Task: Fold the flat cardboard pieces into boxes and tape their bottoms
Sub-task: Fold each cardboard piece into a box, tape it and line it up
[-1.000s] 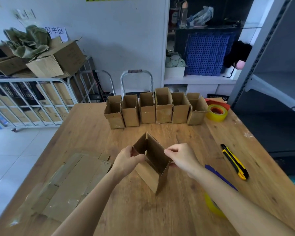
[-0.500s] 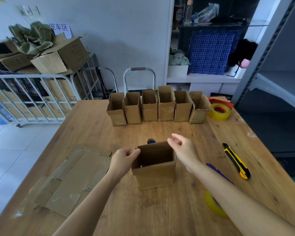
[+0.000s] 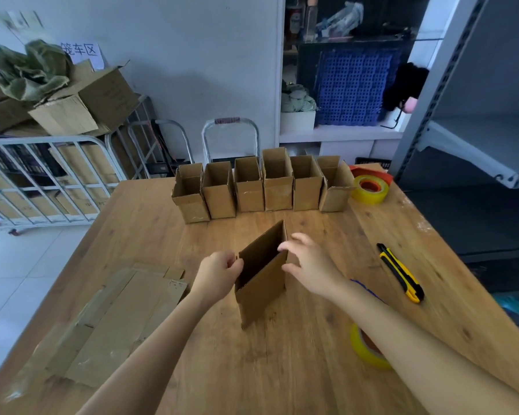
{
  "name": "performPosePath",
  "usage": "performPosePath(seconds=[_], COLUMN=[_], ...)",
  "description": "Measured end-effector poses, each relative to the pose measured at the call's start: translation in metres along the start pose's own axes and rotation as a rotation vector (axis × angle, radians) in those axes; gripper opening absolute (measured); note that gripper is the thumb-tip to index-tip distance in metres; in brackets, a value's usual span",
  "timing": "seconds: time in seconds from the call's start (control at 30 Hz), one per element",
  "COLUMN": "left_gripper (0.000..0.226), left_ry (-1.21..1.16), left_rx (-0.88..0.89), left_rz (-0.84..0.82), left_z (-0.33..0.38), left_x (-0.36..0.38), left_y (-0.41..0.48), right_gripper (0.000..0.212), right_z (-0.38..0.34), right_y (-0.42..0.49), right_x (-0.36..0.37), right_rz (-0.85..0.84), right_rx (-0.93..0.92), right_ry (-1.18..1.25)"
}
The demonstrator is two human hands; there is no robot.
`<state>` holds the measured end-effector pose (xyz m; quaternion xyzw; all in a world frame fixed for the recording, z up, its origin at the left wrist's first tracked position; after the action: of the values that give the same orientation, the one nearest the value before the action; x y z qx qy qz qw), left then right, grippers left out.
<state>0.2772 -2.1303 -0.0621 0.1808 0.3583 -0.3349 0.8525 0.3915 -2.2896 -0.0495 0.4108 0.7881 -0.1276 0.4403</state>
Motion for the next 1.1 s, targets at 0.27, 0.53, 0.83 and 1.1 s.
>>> performPosePath(seconds=[0.27, 0.53, 0.83, 1.1], left_gripper=[0.034, 0.029, 0.02, 0.047], left_ry=[-0.035, -0.255, -0.179, -0.094], left_rx=[-0.037, -0.102, -0.045, 0.014], left_rz=[0.183, -0.1, -0.027, 0.011], left_z=[-0.005, -0.017, -0.01, -0.014], left_x=[-0.019, -0.01, -0.001, 0.003], left_y=[0.005, 0.0, -0.008, -0.004], right_gripper=[0.009, 0.07, 0.067, 0.063], right_z=[0.002, 0.005, 0.004, 0.002], right_y=[-0.035, -0.038, -0.034, -0.026], right_x=[0.001, 0.005, 0.01, 0.015], right_rz=[-0.122, -0.086, 0.028, 0.033], right_rx=[-0.094, -0.083, -0.19, -0.212], right_ry=[0.019, 0.039, -0.074, -0.011])
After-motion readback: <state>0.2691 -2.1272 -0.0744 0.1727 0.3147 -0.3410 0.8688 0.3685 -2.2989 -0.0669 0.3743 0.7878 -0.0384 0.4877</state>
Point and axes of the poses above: each hand's wrist, its own y-axis towards the middle knuckle, its own x-axis out of the palm, z = x × y, the point moved 3 cm from there along y, towards the middle knuckle, and after that the axes turned 14 degrees about z, right-handed, at the moved point
